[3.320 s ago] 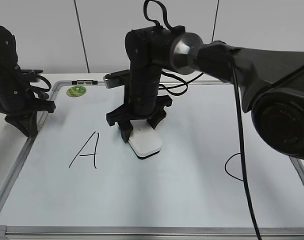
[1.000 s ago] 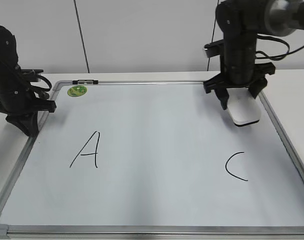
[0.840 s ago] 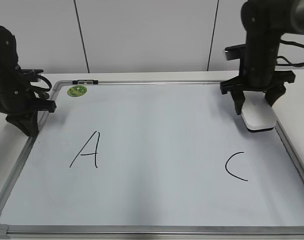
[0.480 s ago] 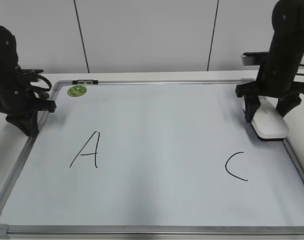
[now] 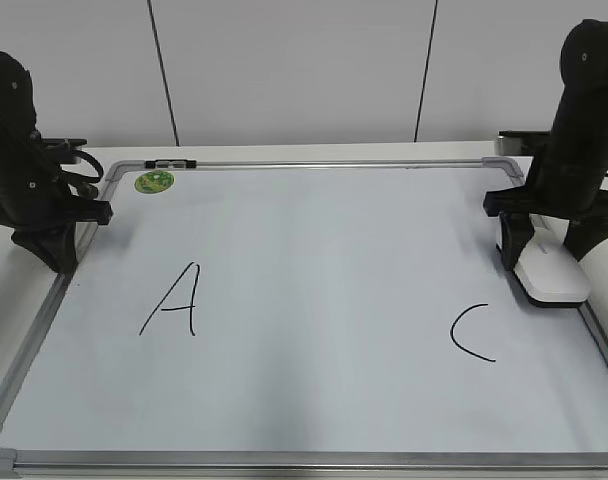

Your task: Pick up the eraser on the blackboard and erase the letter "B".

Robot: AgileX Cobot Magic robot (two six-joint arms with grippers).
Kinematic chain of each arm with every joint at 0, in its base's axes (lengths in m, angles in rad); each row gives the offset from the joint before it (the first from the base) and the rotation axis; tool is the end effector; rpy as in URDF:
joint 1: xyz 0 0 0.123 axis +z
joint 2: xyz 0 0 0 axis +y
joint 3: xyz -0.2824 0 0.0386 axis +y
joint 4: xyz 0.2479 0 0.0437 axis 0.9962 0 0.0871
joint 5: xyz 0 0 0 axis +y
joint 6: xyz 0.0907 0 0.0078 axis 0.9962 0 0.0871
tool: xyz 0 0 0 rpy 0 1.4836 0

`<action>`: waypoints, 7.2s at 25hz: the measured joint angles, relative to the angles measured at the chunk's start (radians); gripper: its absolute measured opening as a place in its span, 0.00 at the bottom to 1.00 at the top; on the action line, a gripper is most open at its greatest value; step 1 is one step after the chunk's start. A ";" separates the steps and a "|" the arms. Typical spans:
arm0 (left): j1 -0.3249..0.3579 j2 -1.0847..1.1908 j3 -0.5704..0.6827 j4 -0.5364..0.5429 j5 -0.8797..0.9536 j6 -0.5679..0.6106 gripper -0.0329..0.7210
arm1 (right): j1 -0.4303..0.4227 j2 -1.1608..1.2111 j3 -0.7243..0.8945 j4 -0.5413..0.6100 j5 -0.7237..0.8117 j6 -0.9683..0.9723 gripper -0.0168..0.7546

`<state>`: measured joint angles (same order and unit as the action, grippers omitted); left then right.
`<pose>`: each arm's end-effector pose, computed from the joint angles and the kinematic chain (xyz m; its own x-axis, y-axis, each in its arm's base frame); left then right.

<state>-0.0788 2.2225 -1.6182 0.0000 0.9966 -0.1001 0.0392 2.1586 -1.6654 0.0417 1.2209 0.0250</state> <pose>0.4345 -0.0343 0.1283 -0.9982 -0.0214 -0.0568 -0.0211 0.9998 -0.0057 0.4221 0.0201 0.1669 -0.9984 0.0001 0.0573 0.0023 0.9993 0.0369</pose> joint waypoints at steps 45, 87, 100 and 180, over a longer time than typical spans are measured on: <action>0.000 0.000 0.000 0.000 0.002 0.000 0.08 | 0.000 0.029 0.000 -0.066 -0.077 0.025 0.83; 0.000 -0.459 0.091 0.079 0.133 -0.014 0.62 | 0.025 -0.367 0.123 -0.077 0.000 0.065 0.72; 0.000 -0.922 0.550 0.088 0.057 -0.018 0.62 | 0.074 -0.728 0.483 -0.089 -0.169 0.116 0.72; 0.051 -2.149 1.100 0.083 0.092 -0.020 0.62 | -0.056 -1.935 1.156 -0.067 -0.095 -0.067 0.72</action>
<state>-0.0280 0.0737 -0.5182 0.0830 1.0888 -0.1202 -0.0165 0.2238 -0.5098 -0.0252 1.1263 -0.0415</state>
